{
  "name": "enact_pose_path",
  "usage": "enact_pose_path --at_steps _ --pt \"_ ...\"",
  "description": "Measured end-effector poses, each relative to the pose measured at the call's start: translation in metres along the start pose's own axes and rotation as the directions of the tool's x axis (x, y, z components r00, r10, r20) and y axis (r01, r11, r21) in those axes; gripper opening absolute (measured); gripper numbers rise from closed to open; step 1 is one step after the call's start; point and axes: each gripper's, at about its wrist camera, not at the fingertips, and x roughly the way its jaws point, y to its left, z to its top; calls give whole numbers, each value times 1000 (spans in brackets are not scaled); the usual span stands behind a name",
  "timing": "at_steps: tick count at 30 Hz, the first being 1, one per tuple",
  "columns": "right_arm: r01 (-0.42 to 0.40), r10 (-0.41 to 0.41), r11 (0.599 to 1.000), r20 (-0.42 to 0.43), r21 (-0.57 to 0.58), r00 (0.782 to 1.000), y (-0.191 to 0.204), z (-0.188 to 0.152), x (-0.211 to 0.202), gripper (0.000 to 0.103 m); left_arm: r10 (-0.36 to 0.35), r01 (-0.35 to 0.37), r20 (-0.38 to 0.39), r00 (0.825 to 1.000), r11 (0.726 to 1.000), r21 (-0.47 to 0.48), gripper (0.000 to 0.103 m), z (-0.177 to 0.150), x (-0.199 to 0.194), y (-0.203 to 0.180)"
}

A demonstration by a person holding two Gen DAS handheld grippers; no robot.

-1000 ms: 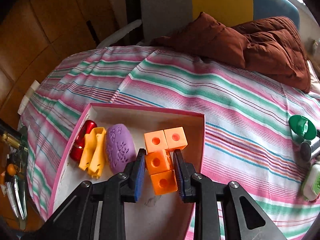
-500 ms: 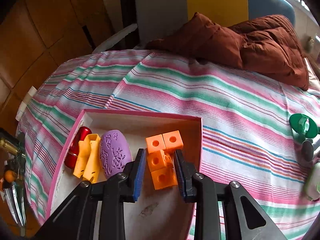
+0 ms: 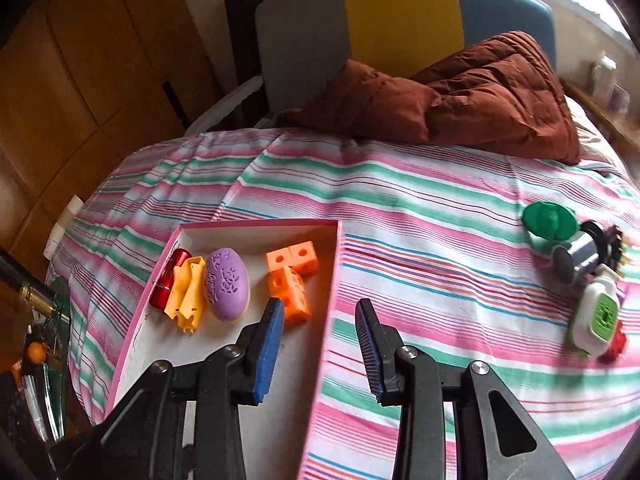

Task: Organize rigid objects
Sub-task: 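Lower the orange cubes into the tray beside the purple oval, open right tool, then withdraw both open tools from the tray toward the remaining toys, then grasp the red puzzle piece with the right tool while left tool approaches the plug device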

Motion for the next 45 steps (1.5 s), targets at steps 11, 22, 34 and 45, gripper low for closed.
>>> enact_pose_path --at_steps 11,22,34,45 --pt "97 -98 994 10 42 995 -58 -43 -32 42 -8 8 21 1000 1000 13 38 0 -6 -13" --pt "243 -259 937 32 252 965 -165 -63 -52 46 -18 17 17 1000 998 59 38 -4 -9 -38" --pt "301 -311 897 -20 325 950 -212 -26 -20 54 -7 5 18 1000 996 94 38 -3 -14 -51" --pt "67 -61 971 -33 229 998 -162 -61 -41 55 -23 21 8 1000 992 128 38 -1 -12 -69"
